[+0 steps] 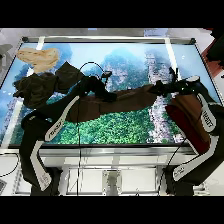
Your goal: Fold the shirts.
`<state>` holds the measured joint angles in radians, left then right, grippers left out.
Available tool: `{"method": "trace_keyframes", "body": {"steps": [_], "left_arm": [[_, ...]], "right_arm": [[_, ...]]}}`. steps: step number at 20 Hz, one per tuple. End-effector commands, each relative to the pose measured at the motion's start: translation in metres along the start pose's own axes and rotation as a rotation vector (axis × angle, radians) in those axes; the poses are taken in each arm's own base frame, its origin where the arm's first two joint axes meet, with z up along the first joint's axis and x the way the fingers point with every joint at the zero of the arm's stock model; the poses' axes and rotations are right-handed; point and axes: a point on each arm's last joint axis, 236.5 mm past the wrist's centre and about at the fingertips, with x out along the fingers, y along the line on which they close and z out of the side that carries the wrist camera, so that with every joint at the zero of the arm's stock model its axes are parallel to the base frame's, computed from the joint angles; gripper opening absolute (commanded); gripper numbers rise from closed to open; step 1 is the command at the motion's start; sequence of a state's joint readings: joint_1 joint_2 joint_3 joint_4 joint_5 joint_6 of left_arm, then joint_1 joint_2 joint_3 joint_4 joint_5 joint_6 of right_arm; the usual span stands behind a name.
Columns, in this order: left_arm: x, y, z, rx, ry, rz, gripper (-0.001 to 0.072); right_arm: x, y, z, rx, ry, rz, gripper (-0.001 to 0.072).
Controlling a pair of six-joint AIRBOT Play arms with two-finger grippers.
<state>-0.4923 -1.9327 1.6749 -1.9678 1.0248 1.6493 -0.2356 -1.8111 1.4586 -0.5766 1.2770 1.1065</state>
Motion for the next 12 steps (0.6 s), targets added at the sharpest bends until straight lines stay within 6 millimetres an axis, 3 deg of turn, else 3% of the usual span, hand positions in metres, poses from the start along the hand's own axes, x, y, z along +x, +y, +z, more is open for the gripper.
{"method": "trace_keyframes", "body": {"steps": [1, 7, 9, 12], "left_arm": [[0.004, -0.014, -0.003, 0.012, 0.008, -0.019, 0.0014], [0.012, -0.055, 0.006, 0.041, -0.051, -0.042, 0.0014], [-0.008, -0.058, 0.024, 0.026, -0.083, -0.051, 0.0014], [-0.074, -0.048, 0.065, 0.049, -0.172, -0.034, 0.0014]], "right_arm": [[-0.03, 0.055, 0.007, -0.106, -0.012, 0.065, 0.0024], [-0.054, 0.116, 0.0, -0.231, 0.012, 0.069, 0.0023], [-0.059, 0.13, -0.004, -0.27, 0.019, 0.068, 0.0023], [-0.061, 0.158, -0.008, -0.328, 0.02, 0.064, 0.0023]]}}
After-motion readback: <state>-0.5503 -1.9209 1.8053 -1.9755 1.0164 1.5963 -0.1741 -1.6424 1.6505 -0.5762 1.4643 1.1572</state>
